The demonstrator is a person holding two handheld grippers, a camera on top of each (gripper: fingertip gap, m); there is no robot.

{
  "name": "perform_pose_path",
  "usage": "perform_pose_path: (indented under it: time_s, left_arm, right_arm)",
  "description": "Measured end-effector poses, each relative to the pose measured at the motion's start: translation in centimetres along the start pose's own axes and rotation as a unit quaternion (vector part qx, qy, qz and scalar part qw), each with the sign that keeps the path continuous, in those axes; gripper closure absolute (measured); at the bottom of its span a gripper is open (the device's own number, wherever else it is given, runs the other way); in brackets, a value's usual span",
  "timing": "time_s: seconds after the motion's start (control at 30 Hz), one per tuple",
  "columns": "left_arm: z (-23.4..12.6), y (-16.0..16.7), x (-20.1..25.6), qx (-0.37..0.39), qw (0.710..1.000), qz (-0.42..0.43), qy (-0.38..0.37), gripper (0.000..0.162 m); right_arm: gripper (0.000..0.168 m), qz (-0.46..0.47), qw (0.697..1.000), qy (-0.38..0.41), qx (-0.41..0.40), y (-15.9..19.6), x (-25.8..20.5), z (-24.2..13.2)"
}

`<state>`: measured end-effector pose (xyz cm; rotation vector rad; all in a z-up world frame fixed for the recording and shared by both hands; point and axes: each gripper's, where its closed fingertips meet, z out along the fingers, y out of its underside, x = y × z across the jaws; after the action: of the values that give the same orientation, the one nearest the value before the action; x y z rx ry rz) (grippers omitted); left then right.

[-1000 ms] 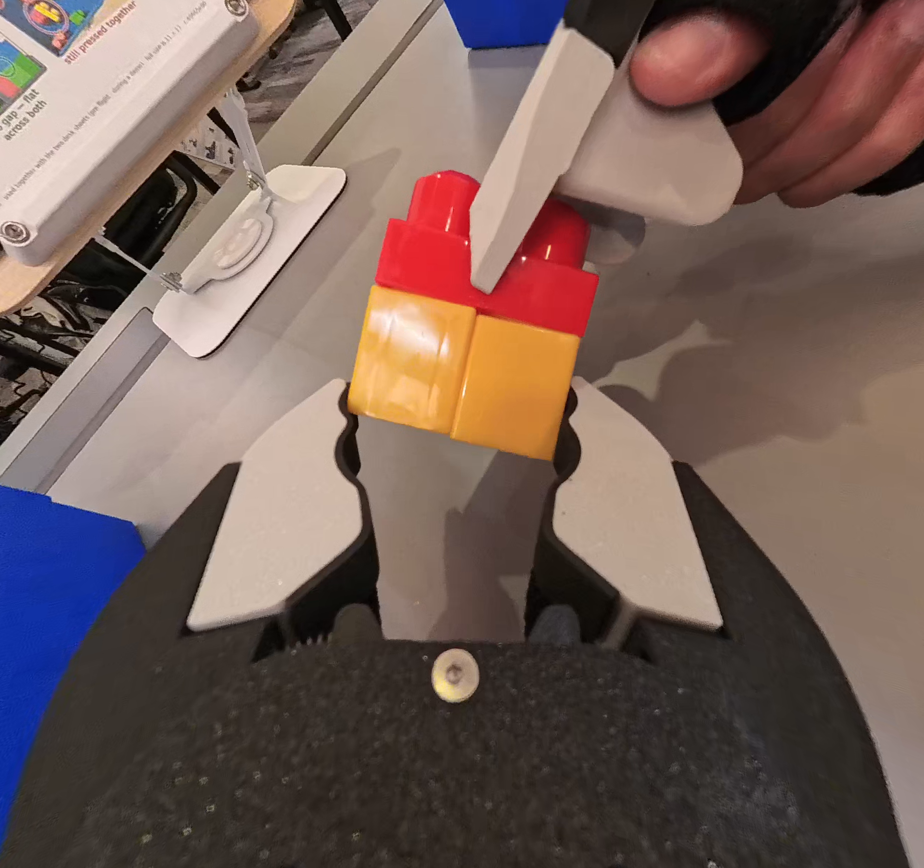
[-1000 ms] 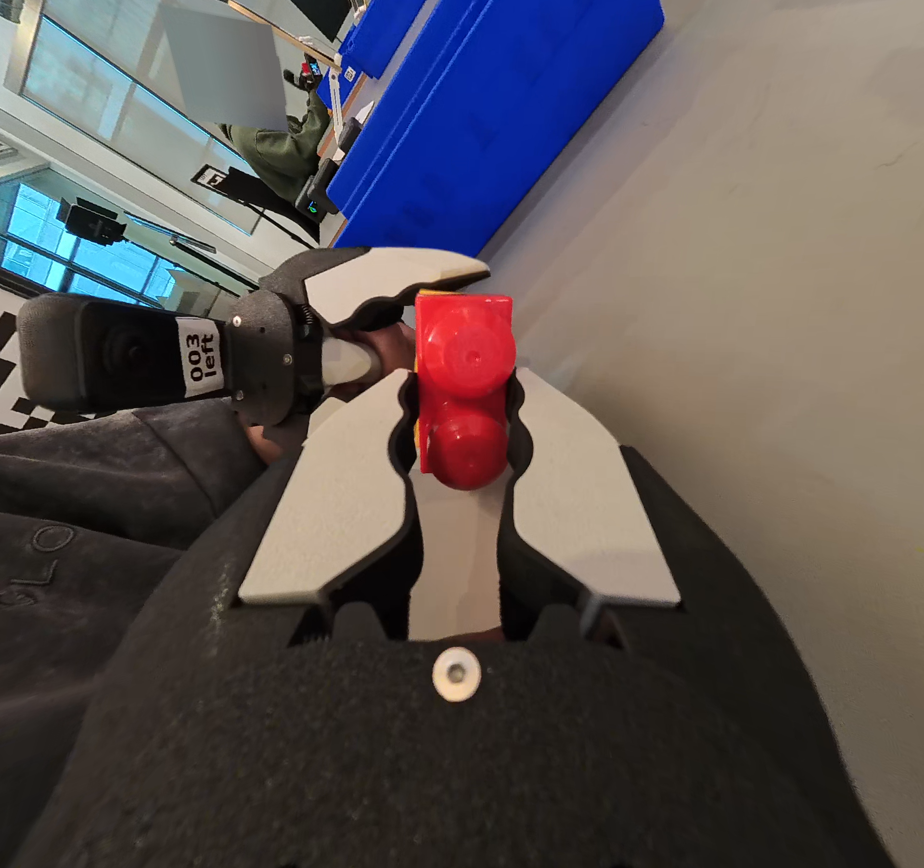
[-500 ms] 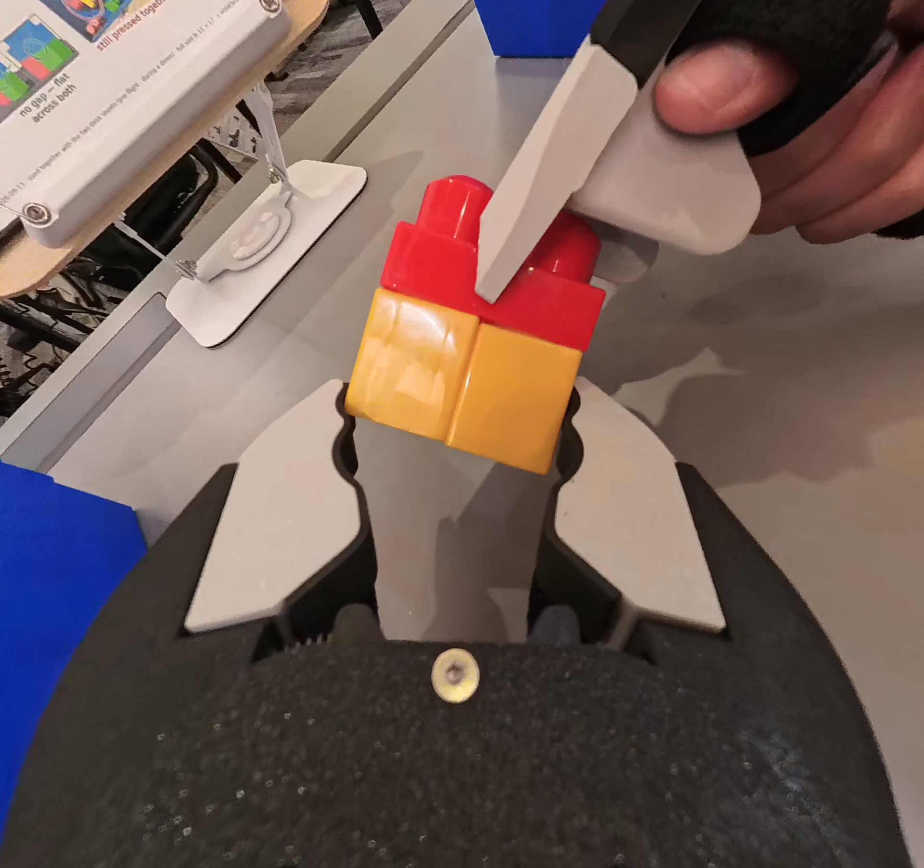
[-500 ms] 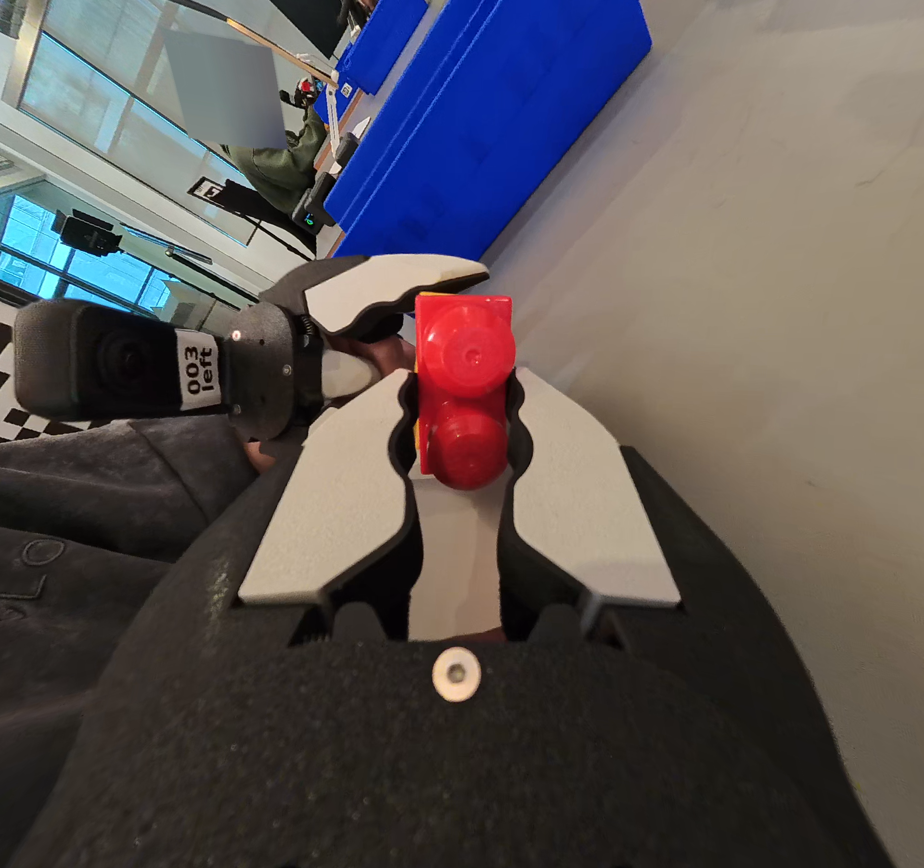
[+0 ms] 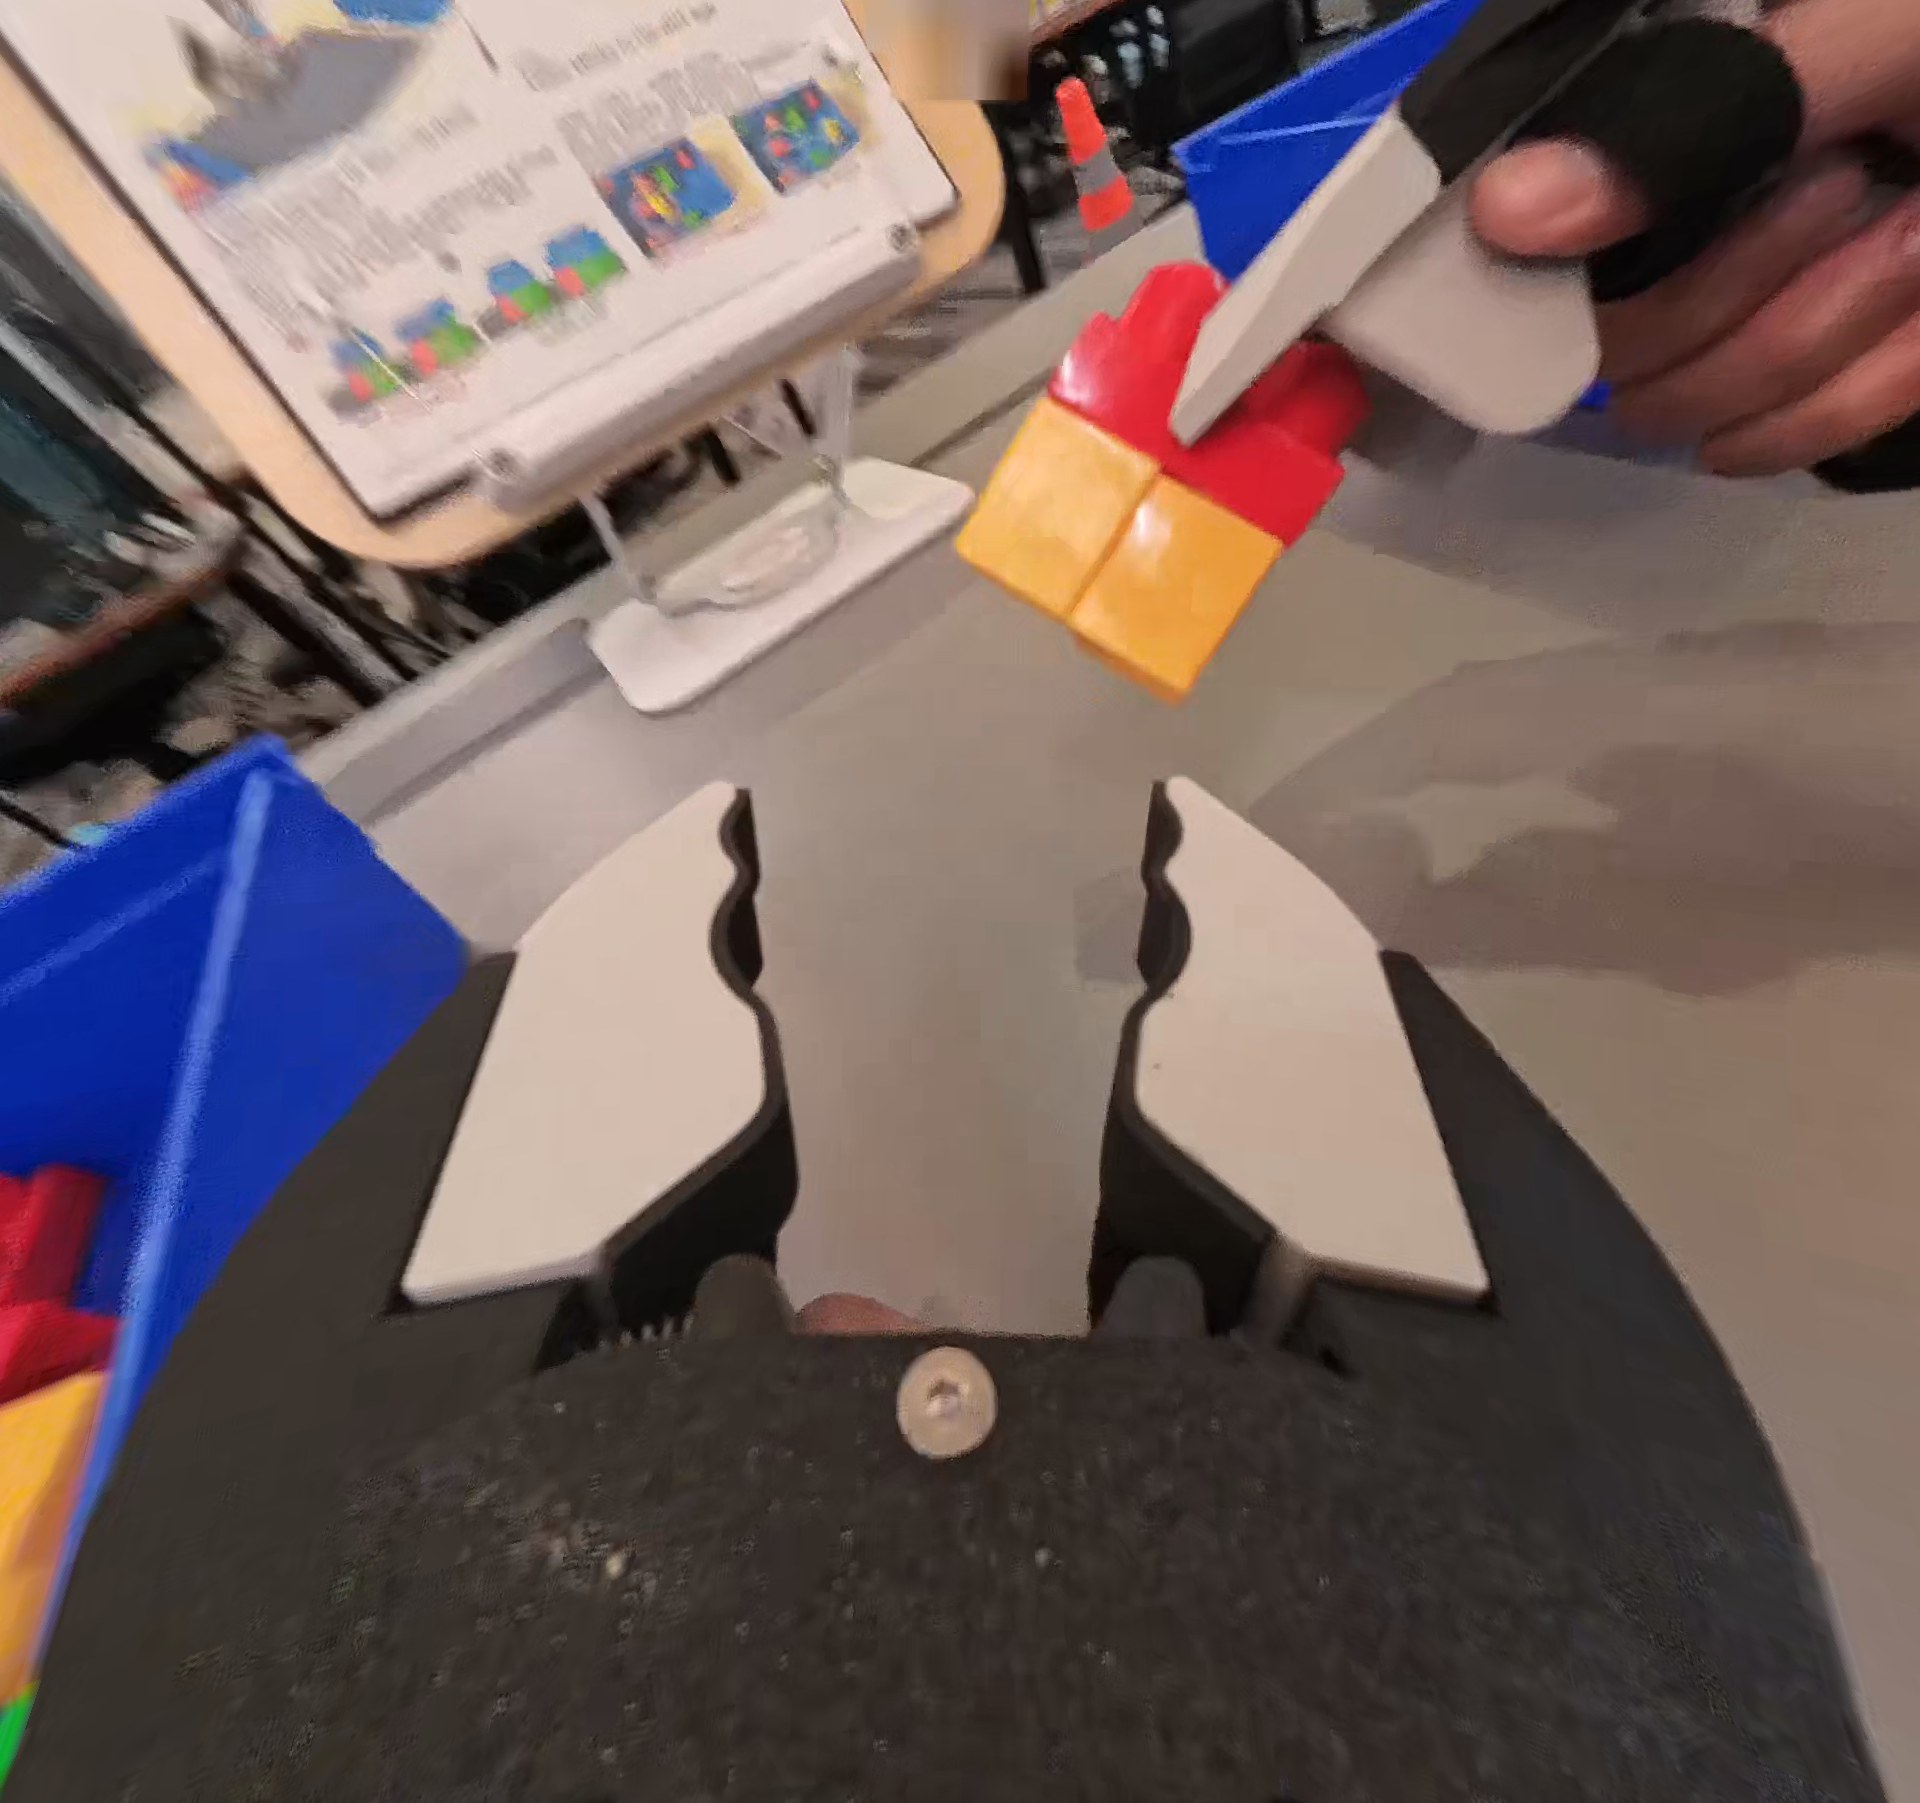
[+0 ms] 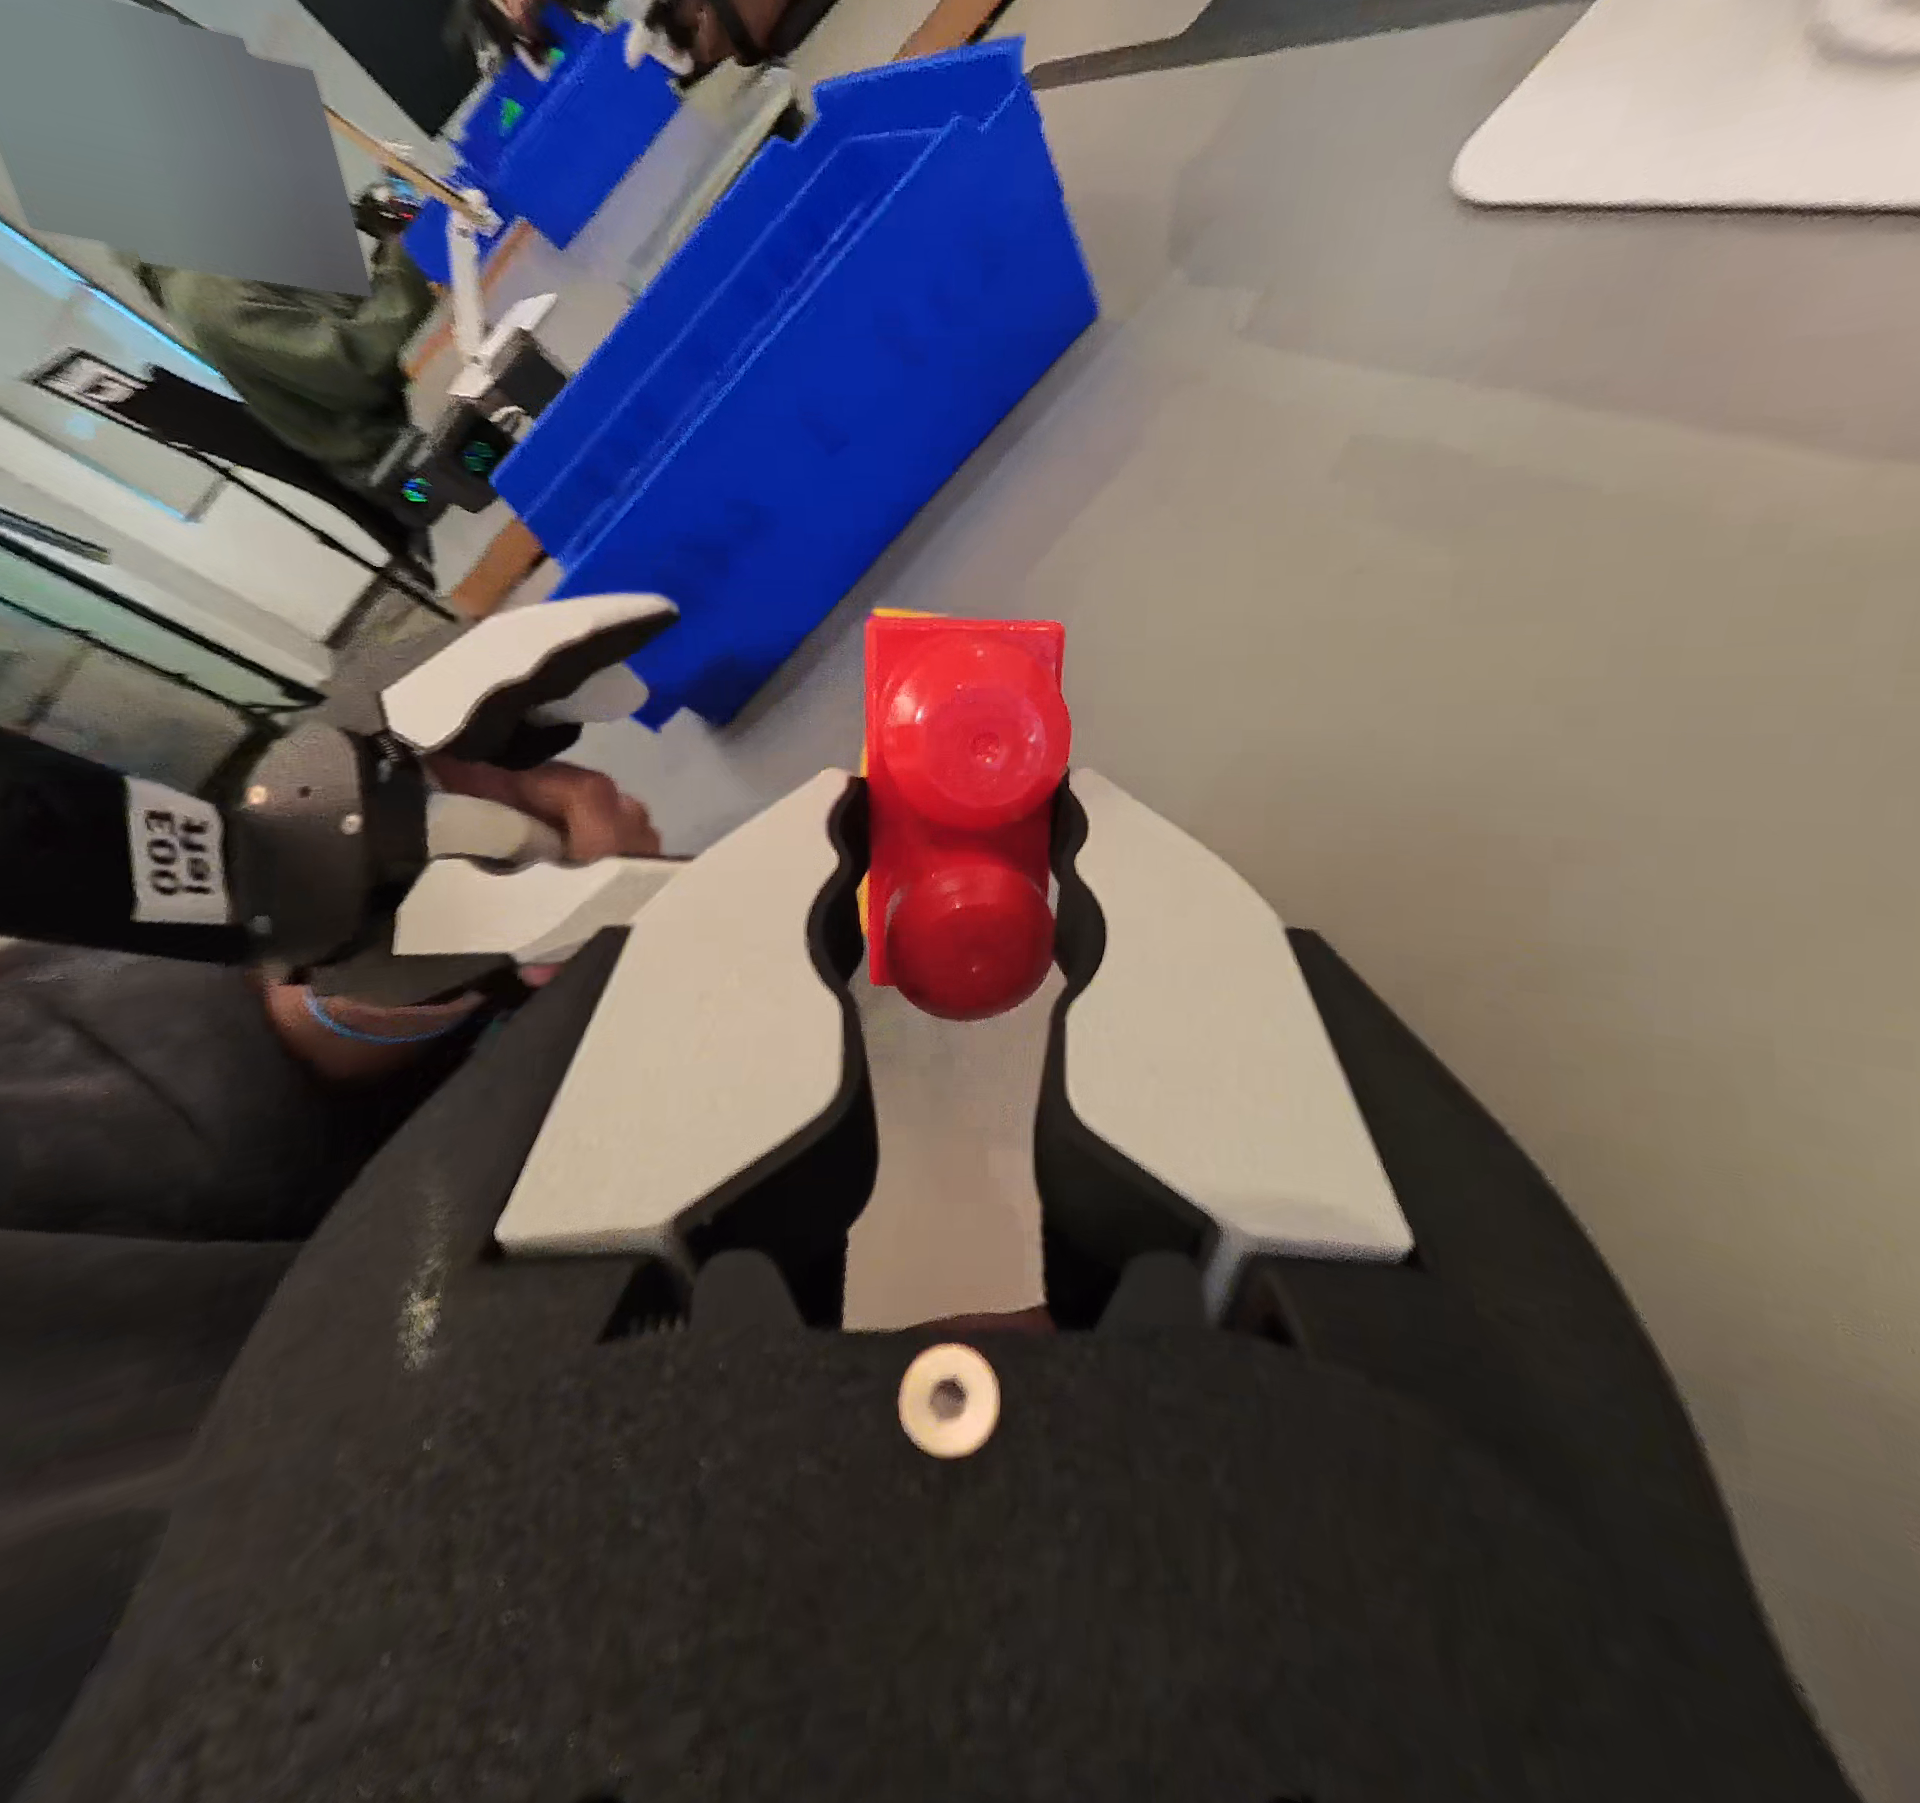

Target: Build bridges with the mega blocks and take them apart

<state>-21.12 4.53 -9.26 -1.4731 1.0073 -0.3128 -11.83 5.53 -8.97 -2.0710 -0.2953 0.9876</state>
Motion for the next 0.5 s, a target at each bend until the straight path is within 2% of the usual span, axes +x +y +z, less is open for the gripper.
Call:
perform_pose_path:
  time_s: [0.1,0.17,0.27,0.33,0.4,0.5]
  left_arm:
    - [-0.4,1.1,1.5,-0.051,0.995,-0.062,0.066,0.09]
    - [-0.5,1.3,2.7,-0.083,0.984,-0.102,0.117,0.09]
    - [-1.1,0.8,3.5,-0.098,0.964,-0.17,0.177,0.089]
    - [-1.4,0.5,3.2,-0.094,0.959,-0.194,0.186,0.088]
    - [-1.4,0.3,2.9,-0.089,0.96,-0.196,0.181,0.088]
    - [-1.2,0.2,3.2,-0.09,0.964,-0.177,0.176,0.088]
  right_arm:
    - [0.135,-0.012,0.999,0.03,0.006,-0.7,0.3,-1.0]
    - [0.135,-0.035,0.997,0.062,0.018,-2.2,0.2,-3.0]
    - [0.135,-0.078,0.979,0.178,0.065,-6.7,1.1,-11.6]
    - [0.135,-0.084,0.947,0.305,0.054,-8.5,3.9,-18.9]
    - [0.135,-0.054,0.901,0.43,-0.002,-8.5,8.3,-25.3]
    - [0.135,0.034,0.862,0.495,-0.103,-5.8,15.1,-29.8]
